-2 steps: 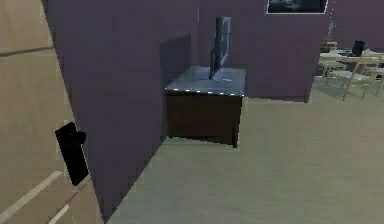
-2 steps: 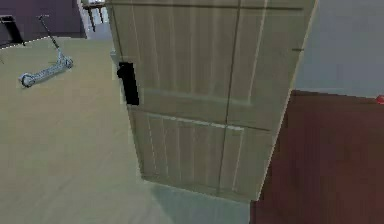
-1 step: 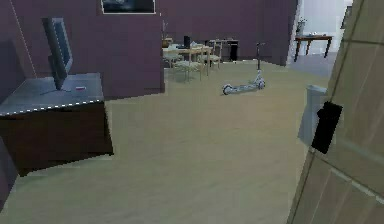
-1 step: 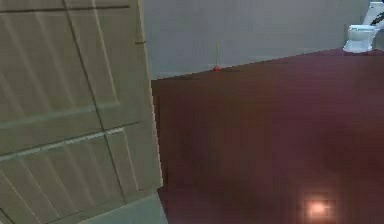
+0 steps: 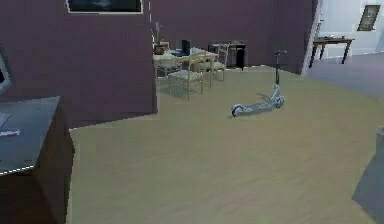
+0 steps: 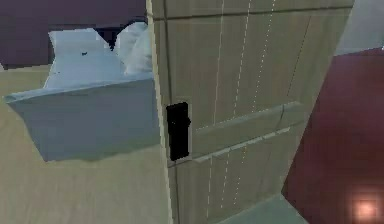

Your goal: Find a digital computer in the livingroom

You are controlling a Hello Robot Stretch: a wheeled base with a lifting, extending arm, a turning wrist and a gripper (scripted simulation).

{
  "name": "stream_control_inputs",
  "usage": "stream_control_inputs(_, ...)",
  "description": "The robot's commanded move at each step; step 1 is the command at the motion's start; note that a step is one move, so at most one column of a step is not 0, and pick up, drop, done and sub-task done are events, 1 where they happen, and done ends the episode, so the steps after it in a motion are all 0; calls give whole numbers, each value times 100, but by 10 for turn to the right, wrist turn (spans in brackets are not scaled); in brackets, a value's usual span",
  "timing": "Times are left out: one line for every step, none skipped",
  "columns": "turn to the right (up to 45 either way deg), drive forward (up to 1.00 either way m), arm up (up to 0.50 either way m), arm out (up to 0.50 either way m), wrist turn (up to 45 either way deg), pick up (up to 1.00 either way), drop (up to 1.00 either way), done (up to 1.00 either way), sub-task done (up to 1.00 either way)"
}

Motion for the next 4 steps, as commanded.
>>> stream_control_inputs(0,100,0,0,0,0,0,0,0)
stream_control_inputs(0,100,0,0,0,0,0,0,0)
stream_control_inputs(0,100,0,0,0,0,0,0,0)
stream_control_inputs(-90,0,0,0,0,0,0,0,0)
